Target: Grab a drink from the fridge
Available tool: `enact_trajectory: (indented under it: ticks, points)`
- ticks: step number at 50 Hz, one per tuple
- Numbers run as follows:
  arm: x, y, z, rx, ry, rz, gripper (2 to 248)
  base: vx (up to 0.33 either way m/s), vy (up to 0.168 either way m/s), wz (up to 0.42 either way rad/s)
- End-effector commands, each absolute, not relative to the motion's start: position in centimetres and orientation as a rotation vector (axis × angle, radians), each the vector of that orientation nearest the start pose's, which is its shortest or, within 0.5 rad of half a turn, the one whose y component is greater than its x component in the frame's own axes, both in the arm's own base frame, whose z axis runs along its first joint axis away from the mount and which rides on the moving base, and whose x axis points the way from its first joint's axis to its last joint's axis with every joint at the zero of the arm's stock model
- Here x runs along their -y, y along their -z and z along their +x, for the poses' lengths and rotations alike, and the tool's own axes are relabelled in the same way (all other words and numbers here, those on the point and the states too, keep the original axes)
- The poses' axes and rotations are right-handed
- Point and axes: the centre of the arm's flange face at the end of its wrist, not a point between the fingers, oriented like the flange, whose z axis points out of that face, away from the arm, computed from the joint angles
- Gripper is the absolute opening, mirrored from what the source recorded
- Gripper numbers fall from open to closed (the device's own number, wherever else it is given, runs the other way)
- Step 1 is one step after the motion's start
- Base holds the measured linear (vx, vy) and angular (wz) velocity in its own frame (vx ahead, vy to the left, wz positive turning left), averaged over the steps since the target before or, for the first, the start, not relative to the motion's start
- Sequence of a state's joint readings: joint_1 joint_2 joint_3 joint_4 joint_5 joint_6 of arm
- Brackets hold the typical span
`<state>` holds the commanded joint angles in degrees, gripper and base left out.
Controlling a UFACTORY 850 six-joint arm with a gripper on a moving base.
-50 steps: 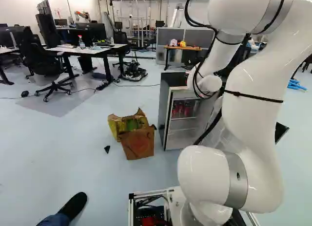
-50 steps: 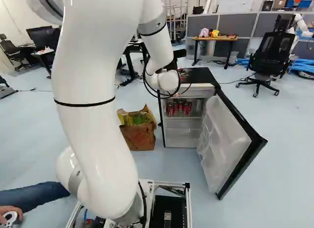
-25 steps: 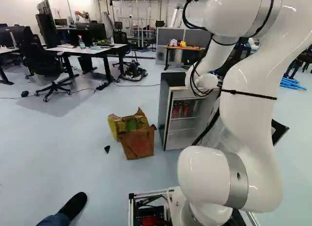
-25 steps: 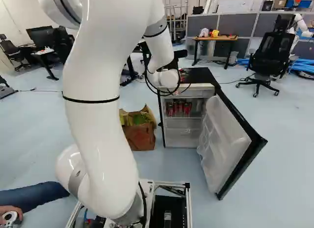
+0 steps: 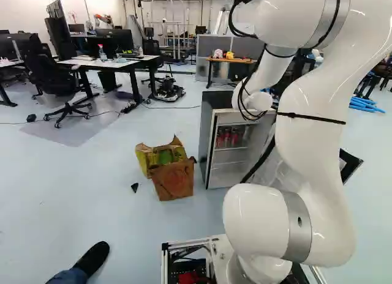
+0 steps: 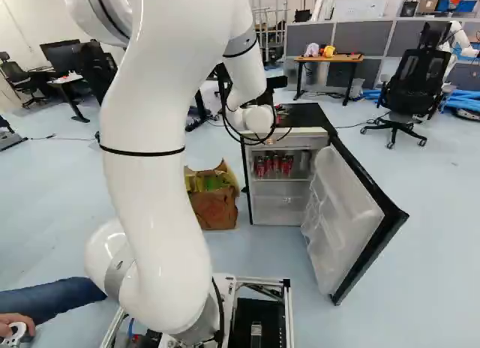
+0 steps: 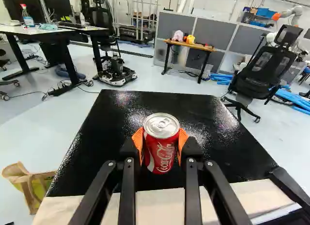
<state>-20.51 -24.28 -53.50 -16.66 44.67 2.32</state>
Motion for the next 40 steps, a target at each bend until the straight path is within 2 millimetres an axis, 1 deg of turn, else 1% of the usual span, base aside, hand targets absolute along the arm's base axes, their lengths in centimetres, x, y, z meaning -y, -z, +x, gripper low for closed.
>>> enact_trajectory:
  ticks: [2,33,34,38,39,40]
  points:
    - [18.74,-39.47,55.28,-0.076,1.944,-2.642,93,0.0,0.0,0.0]
    - [18.74,-39.47,55.28,-0.076,1.944,-2.642,93,0.0,0.0,0.0]
    - [18.74,-39.47,55.28,-0.076,1.944,-2.642,114,0.0,0.0,0.0]
    - [18.74,-39.47,55.28,-0.076,1.944,-2.642,114,0.0,0.0,0.0]
    - [18.74,-39.47,55.28,-0.076,1.944,-2.642,148,0.0,0.0,0.0]
    - [18.74,-39.47,55.28,-0.076,1.944,-2.642,148,0.0,0.0,0.0]
